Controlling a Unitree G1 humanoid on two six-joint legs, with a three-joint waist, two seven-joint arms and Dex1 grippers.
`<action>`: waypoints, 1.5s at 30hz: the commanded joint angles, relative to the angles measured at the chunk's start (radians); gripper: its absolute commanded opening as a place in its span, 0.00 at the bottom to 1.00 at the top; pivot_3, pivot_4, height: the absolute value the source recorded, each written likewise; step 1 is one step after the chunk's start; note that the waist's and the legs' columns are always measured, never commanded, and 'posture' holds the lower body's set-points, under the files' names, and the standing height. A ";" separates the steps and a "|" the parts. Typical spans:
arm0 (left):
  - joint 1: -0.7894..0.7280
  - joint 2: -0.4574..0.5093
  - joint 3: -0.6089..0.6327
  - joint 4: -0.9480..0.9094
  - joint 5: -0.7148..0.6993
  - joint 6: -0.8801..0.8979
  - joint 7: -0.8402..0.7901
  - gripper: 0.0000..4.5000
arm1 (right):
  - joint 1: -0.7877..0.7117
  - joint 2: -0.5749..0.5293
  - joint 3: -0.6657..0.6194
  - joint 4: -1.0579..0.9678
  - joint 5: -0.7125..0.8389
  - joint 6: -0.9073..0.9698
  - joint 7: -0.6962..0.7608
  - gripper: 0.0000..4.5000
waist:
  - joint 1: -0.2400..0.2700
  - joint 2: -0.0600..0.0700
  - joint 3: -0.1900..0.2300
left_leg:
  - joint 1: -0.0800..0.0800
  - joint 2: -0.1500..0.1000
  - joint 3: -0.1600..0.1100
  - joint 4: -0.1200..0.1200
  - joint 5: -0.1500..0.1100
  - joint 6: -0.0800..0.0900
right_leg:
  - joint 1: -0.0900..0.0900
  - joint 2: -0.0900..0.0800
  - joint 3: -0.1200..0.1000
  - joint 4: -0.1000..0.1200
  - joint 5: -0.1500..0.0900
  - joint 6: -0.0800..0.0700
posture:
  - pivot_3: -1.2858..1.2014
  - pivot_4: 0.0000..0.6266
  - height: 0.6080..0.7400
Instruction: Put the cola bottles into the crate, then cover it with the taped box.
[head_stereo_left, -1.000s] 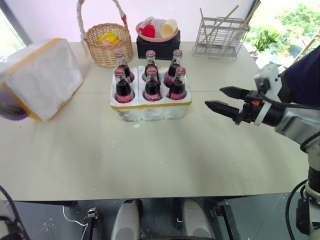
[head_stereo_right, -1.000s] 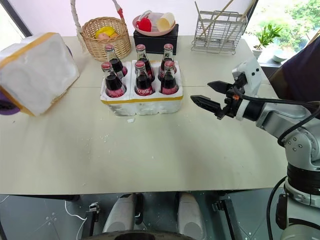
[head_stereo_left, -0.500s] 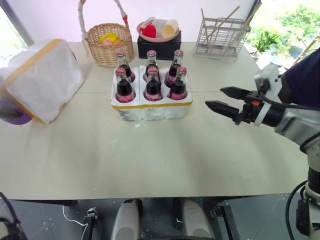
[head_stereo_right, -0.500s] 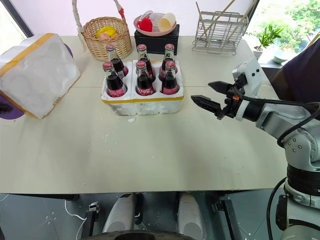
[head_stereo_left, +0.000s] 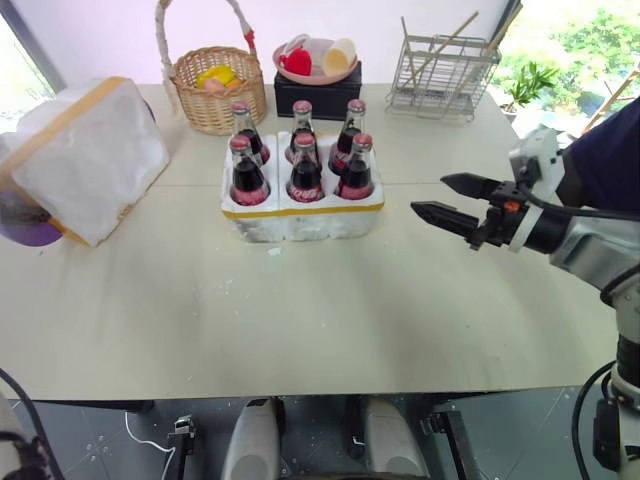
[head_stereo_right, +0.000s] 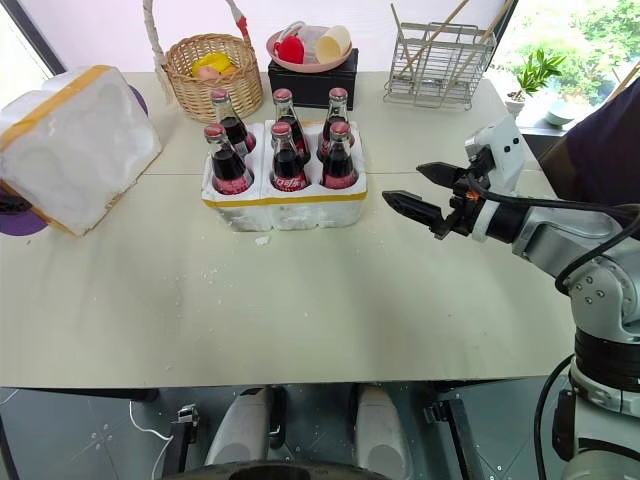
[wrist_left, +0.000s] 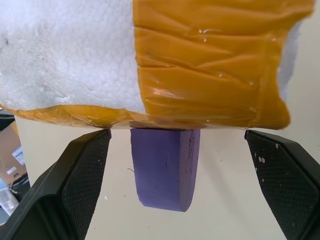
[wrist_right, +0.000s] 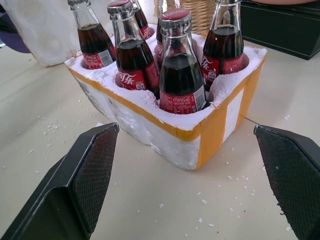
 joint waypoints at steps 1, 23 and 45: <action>-0.006 0.008 0.014 -0.002 -0.009 0.009 0.006 0.82 | 0.007 -0.015 -0.049 -0.036 0.015 -0.007 -0.006 1.00 | 0.000 0.000 0.000 | 0.000 0.000 0.000 0.000 0.000 0.000 | 0.000 0.000 0.000 0.000 0.000 0.000 | 0.52 0.24 1.00; 0.015 0.004 -0.008 -0.003 0.010 -0.036 0.027 0.03 | 0.029 -0.057 -0.053 -0.070 0.040 -0.016 0.042 1.00 | -0.001 0.000 0.000 | 0.000 0.000 0.000 0.000 0.000 0.000 | 0.000 0.000 0.000 0.000 0.000 0.000 | 0.52 0.24 1.00; 0.360 -0.024 0.244 -0.823 -0.302 -0.591 0.130 0.03 | 0.054 -0.043 -0.085 -0.088 0.084 -0.029 0.016 1.00 | -0.003 0.000 0.000 | 0.001 0.000 0.000 0.001 0.000 0.000 | 0.000 0.000 0.001 0.002 0.000 0.000 | 0.52 0.24 1.00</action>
